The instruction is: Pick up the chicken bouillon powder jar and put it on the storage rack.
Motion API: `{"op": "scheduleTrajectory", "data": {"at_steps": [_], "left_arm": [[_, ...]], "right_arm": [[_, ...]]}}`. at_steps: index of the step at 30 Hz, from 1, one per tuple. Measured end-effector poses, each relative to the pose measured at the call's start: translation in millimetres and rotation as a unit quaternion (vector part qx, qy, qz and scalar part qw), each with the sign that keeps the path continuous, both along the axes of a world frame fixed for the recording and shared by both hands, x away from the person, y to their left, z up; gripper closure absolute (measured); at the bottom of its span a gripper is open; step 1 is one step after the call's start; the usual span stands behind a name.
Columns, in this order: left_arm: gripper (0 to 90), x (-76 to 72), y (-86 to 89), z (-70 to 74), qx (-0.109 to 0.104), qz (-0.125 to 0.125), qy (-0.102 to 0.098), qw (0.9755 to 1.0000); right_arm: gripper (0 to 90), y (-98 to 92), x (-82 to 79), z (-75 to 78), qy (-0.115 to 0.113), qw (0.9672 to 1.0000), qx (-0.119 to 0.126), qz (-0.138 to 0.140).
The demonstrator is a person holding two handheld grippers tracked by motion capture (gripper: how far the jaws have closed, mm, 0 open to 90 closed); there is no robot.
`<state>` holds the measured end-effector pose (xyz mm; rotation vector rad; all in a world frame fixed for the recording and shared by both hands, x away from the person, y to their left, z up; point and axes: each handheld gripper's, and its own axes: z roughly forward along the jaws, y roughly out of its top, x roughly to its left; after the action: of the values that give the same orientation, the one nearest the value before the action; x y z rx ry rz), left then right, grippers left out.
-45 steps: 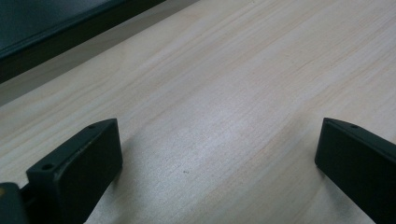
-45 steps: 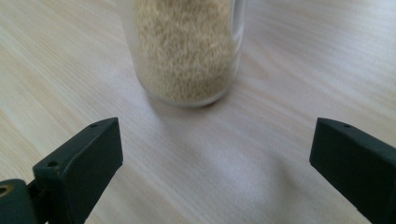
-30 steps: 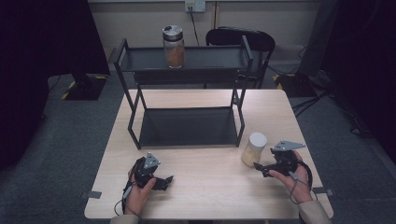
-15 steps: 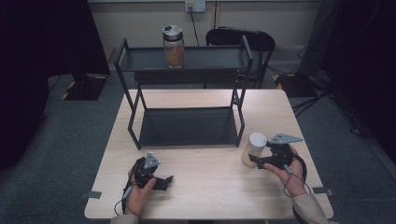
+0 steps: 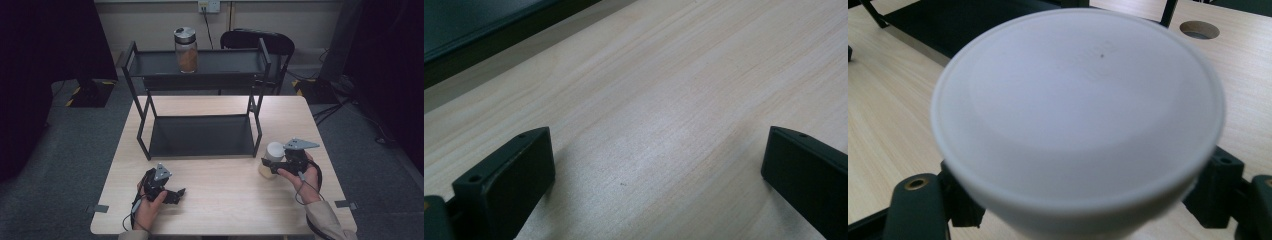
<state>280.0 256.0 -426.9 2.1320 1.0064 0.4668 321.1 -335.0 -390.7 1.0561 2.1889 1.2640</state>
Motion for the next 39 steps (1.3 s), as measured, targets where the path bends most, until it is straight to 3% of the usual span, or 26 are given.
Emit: {"op": "scheduleTrajectory", "data": {"at_steps": [6,8,21,39], "left_arm": [[0.0,0.0,0.0,0.0,0.0,0.0,0.0,1.0],[0.0,0.0,0.0,0.0,0.0,0.0,0.0,1.0],[0.0,0.0,0.0,0.0,0.0,0.0,0.0,1.0],[0.0,0.0,0.0,0.0,0.0,0.0,0.0,1.0]], "right_arm": [[33.4,-1.5,0.3,-4.3,-0.011,0.9998,0.01,0.009],[34.1,0.1,-0.1,-2.7,-0.014,0.9998,0.003,0.012],[34.7,4.1,4.1,9.5,-0.003,0.9993,-0.017,0.032],[34.8,25.8,14.8,39.5,0.02,0.9963,-0.009,0.084]]}}
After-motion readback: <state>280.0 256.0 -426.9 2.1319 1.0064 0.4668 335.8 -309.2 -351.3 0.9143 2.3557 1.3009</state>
